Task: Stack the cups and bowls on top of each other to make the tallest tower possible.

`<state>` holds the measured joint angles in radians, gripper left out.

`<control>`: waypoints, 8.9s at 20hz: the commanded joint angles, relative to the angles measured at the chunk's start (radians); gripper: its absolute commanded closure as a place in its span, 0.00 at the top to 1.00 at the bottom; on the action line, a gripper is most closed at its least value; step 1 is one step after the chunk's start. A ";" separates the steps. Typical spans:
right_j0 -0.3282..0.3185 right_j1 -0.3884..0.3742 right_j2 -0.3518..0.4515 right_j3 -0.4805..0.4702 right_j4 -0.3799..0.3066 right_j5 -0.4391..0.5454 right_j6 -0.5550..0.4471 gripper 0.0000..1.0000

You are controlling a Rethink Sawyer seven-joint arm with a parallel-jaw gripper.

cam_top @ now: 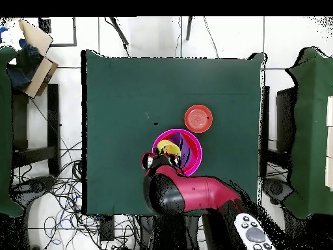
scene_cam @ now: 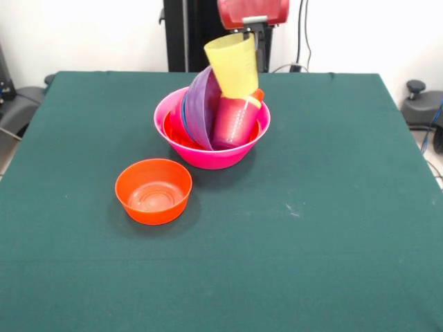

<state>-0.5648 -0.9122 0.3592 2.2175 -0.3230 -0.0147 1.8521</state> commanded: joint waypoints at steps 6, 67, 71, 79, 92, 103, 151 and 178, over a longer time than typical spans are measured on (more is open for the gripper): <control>0.002 0.110 -0.047 -0.012 -0.113 -0.041 0.059 0.00; -0.353 0.351 0.218 -0.158 -0.377 0.098 -0.038 1.00; -0.424 0.152 0.327 -0.049 -0.272 0.215 -0.062 1.00; -0.605 -0.203 0.574 0.100 -0.030 0.441 -0.167 1.00; -0.568 -0.067 0.541 -0.044 -0.186 0.470 -0.125 1.00; -0.436 0.119 0.421 -0.195 -0.335 0.378 -0.025 1.00; -0.220 0.384 0.285 -0.569 -0.346 0.433 -0.037 1.00; -0.267 0.334 0.343 -0.593 -0.290 0.579 -0.137 1.00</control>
<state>-0.8528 -0.5447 0.7174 1.6608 -0.5948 0.4148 1.8521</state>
